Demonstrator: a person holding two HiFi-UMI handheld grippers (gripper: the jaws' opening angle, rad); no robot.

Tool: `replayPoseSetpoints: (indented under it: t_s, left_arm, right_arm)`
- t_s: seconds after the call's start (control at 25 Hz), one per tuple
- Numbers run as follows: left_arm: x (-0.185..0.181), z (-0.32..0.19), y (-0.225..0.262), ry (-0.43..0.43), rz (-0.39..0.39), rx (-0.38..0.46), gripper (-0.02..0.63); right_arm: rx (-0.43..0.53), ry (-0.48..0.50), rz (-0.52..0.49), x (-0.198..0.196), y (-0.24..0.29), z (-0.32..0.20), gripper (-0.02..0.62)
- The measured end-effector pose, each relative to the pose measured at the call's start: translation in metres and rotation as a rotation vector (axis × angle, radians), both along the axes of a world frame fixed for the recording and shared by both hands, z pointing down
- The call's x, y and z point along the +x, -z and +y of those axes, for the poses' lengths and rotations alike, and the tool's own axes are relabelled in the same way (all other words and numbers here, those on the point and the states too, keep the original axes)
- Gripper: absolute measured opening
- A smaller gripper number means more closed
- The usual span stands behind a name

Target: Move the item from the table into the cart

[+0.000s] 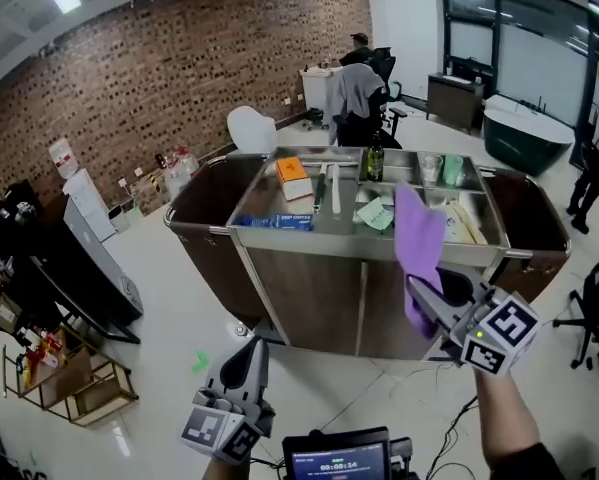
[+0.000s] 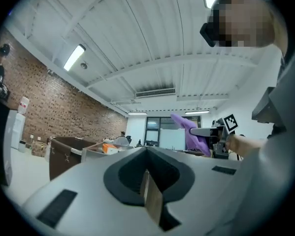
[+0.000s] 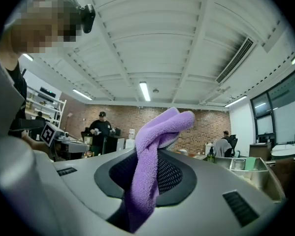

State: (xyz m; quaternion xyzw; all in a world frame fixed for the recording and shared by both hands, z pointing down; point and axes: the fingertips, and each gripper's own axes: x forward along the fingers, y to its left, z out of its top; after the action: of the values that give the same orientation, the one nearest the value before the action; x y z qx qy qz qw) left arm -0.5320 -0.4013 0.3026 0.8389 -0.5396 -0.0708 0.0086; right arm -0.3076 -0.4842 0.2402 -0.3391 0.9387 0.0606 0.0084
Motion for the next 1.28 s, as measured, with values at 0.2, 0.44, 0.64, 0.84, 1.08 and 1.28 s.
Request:
replayPoseSetpoints:
  t_s: [0.2, 0.44, 0.64, 0.84, 1.08, 1.28]
  left_arm:
    - [-0.034, -0.120, 0.017, -0.123, -0.008, 0.030, 0.000]
    - [-0.025, -0.246, 0.023, -0.234, -0.034, 0.040, 0.000]
    - [0.011, -0.336, 0.033, -0.267, -0.045, 0.055, 0.000]
    - [0.053, -0.403, 0.035, -0.273, -0.045, 0.046, 0.000]
    - [0.086, -0.474, 0.030, -0.324, -0.050, 0.020, 0.000]
    - [0.095, -0.506, 0.034, -0.384, -0.062, 0.019, 0.000]
  right_arm:
    - [-0.002, -0.113, -0.010, -0.029, 0.007, -0.098, 0.064]
    - [0.000, -0.163, 0.033, -0.033, 0.016, -0.215, 0.064]
    - [0.048, -0.111, 0.120, -0.019, 0.029, -0.293, 0.064]
    - [0.035, 0.031, 0.254, 0.000, 0.018, -0.352, 0.064]
    - [-0.033, 0.131, 0.317, 0.021, -0.019, -0.419, 0.064]
    - [-0.102, 0.183, 0.360, 0.018, -0.036, -0.436, 0.064]
